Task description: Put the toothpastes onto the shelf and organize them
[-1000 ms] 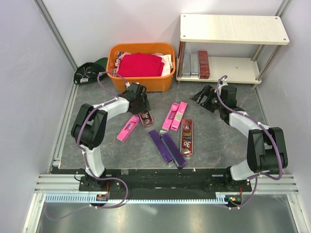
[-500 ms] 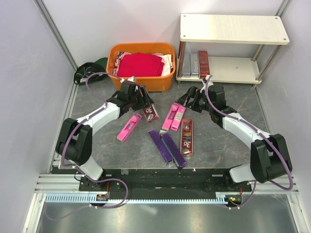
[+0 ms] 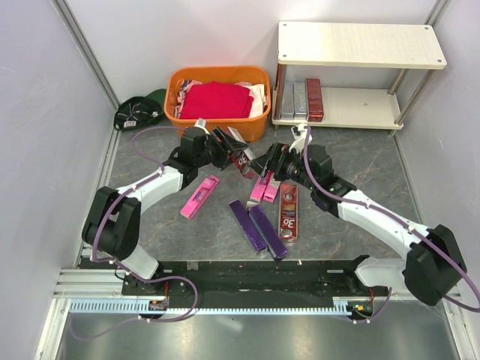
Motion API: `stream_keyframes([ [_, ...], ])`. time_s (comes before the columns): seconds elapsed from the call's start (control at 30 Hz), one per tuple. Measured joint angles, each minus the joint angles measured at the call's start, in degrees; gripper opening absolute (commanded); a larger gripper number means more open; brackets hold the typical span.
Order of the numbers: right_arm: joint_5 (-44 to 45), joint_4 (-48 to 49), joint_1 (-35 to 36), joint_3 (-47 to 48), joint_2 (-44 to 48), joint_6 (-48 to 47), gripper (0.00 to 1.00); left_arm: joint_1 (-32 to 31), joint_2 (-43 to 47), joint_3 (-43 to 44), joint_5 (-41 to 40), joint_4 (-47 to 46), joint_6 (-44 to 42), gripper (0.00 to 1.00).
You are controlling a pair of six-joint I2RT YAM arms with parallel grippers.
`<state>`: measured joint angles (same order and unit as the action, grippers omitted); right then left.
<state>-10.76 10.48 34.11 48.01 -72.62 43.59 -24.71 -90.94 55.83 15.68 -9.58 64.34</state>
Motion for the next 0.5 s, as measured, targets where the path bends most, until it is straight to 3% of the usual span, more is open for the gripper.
stream_keyframes([
  [0.37, 18.3, 0.2, 11.0, -1.4, 0.9, -4.7, 0.9, 0.2, -0.2, -2.0, 4.8, -12.3, 12.1, 0.59],
  [0.5, 22.7, 2.3, 11.5, -2.9, 0.0, -5.2, 0.82, 0.2, -0.2, -3.4, 6.0, -14.4, 13.9, 0.59],
])
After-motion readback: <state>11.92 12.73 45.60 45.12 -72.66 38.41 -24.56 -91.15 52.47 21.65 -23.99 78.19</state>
